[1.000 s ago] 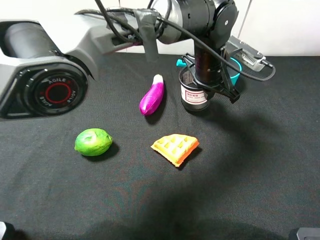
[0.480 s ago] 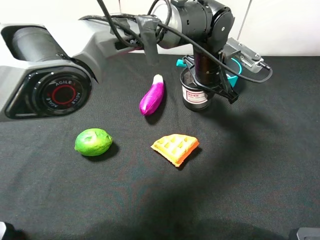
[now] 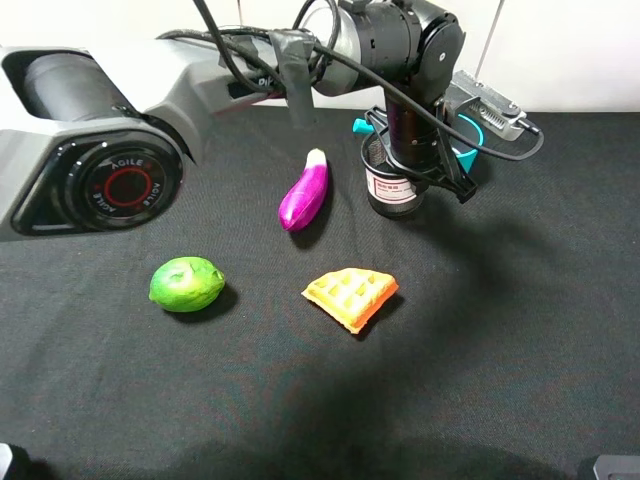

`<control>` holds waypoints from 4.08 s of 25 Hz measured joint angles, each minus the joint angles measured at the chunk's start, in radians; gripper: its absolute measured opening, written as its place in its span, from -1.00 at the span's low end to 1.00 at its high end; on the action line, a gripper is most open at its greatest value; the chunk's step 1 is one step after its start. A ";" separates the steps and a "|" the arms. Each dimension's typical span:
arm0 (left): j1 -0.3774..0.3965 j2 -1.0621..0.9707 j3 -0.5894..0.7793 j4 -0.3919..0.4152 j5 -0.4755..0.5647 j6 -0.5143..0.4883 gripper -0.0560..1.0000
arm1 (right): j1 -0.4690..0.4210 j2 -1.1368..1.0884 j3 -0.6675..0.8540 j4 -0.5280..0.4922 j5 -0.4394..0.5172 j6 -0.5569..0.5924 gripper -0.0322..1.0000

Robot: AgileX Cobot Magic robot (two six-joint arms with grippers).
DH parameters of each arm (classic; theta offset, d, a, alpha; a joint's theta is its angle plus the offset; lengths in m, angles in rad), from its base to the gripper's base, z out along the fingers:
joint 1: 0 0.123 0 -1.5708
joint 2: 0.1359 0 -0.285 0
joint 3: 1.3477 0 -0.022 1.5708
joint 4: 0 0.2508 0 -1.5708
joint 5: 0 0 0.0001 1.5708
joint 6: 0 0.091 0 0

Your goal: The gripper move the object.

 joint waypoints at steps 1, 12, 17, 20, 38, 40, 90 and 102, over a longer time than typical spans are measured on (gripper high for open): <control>0.000 0.000 0.000 0.000 0.000 0.000 -0.68 | 0.000 0.000 0.000 0.000 0.000 0.000 0.41; 0.000 0.000 0.000 0.000 -0.002 0.000 -0.68 | 0.000 0.000 0.000 0.000 0.000 0.000 0.41; 0.000 0.000 0.000 0.000 -0.005 0.000 -0.65 | 0.000 0.000 0.000 0.000 0.000 0.000 0.41; 0.000 0.000 0.000 0.000 -0.011 0.001 -0.58 | 0.000 0.000 0.000 0.000 0.000 0.000 0.41; 0.000 0.000 0.000 0.000 -0.034 0.002 0.03 | 0.000 0.000 0.000 0.000 0.000 0.000 0.41; 0.000 0.000 0.000 0.000 -0.034 0.002 0.16 | 0.000 0.000 0.000 0.000 0.000 0.000 0.41; 0.000 -0.227 -0.093 0.003 0.268 -0.071 0.48 | 0.000 0.000 0.000 0.003 0.000 0.000 0.41; 0.094 -0.390 0.072 0.045 0.269 -0.071 0.48 | 0.000 0.000 0.000 0.002 0.000 0.000 0.41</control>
